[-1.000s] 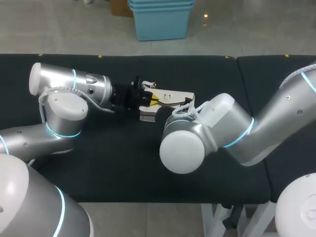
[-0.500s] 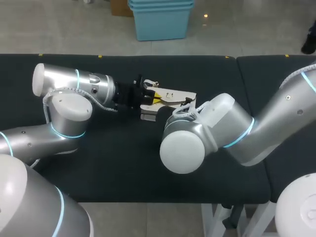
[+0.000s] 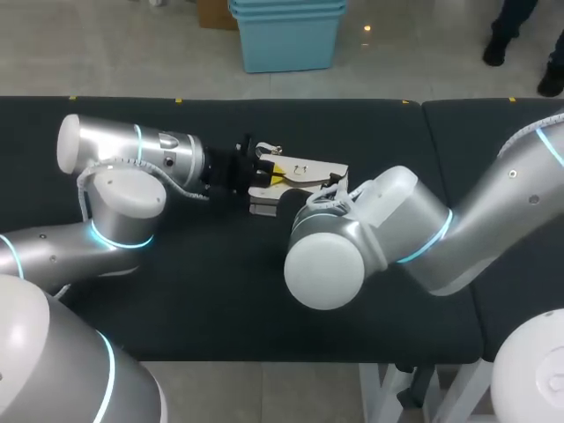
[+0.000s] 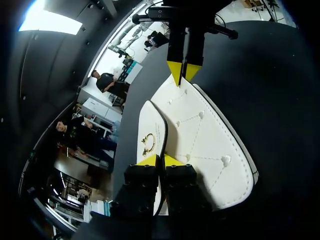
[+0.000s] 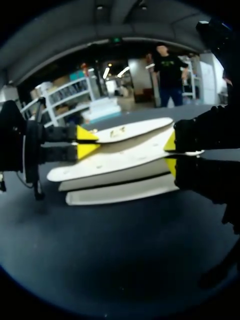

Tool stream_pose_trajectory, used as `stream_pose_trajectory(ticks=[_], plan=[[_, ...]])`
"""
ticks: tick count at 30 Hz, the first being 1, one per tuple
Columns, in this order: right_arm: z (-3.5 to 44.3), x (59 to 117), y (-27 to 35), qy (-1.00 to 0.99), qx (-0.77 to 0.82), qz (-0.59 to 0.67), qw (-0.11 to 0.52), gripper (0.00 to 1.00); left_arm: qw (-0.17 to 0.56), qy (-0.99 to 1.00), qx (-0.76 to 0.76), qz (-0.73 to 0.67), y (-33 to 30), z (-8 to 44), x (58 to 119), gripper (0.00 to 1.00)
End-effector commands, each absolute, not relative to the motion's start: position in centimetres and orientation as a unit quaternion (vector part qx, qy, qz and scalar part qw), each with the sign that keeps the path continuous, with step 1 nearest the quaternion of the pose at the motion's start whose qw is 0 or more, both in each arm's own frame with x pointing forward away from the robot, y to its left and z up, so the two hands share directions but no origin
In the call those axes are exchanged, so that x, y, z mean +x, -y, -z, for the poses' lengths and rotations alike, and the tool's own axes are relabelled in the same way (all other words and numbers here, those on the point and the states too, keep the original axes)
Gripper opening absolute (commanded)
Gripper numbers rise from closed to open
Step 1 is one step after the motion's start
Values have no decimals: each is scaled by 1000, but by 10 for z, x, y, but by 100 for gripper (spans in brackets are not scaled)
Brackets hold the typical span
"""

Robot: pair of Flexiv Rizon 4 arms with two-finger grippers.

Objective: Pick up the bag, open it, inspect its contents, close it, and place it on the opposite side

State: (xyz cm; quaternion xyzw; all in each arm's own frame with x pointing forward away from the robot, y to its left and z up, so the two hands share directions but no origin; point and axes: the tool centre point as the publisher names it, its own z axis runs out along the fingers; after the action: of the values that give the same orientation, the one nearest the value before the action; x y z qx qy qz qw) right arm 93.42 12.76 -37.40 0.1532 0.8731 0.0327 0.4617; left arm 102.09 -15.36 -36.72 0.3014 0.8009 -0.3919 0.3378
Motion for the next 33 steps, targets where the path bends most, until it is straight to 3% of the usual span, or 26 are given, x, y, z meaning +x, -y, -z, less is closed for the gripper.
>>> stream_pose_trajectory(ticks=[1,21,23,25,26,33], plan=[[378,931,-123,-868,135,-69,472,0,341,-799,296,398,149,373,1031,0],[378,931,-123,-868,135,-69,472,0,332,-785,308,423,154,360,1017,0],[378,931,-123,-868,135,-69,472,0,333,-784,303,427,151,357,1017,57],[378,931,-123,-868,135,-69,472,0,330,-781,296,440,149,353,1016,87],[378,931,-123,-868,135,-69,472,0,328,-780,293,445,147,349,1016,97],[378,931,-123,-868,135,-69,472,0,319,-770,274,480,137,316,1009,100]])
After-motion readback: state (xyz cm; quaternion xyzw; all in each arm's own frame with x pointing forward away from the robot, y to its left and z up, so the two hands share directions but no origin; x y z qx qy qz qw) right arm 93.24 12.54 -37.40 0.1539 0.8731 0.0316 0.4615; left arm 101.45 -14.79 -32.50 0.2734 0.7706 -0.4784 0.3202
